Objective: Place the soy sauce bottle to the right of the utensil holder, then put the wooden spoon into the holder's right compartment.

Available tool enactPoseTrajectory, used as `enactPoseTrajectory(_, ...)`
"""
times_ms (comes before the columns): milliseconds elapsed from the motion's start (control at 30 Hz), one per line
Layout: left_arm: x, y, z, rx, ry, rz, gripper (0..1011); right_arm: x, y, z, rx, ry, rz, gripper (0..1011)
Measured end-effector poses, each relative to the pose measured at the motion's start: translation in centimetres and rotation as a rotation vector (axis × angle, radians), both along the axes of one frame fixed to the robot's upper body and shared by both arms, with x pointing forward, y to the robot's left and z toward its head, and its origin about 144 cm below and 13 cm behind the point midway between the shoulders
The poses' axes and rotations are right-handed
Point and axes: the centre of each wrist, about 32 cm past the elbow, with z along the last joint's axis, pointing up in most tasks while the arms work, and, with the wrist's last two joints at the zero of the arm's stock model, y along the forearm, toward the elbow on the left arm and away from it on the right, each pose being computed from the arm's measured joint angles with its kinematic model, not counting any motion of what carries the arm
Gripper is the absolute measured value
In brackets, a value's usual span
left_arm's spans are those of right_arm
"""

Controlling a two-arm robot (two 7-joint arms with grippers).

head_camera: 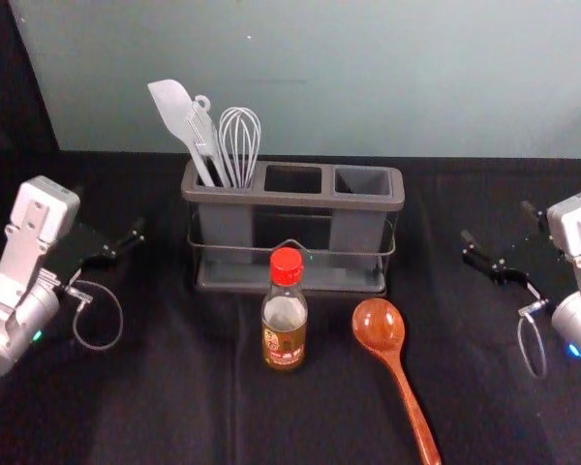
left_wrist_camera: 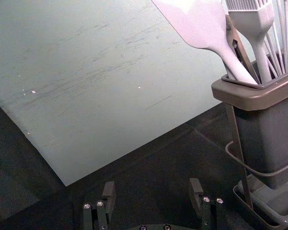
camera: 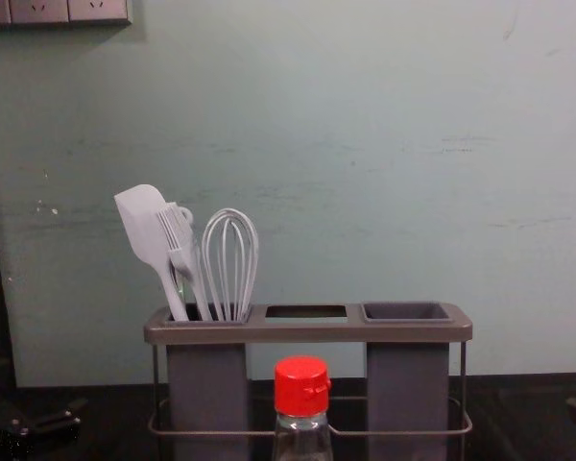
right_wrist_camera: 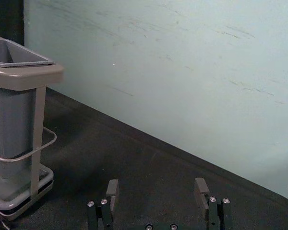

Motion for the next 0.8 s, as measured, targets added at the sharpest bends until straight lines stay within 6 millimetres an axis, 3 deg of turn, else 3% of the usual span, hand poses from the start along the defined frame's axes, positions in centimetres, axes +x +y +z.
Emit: enactPoseTrajectory(800,0.00,0.00,0.00,0.000,0.000,0.000,1004,0.00,0.00,0.00,0.000,0.000,0.000,1003)
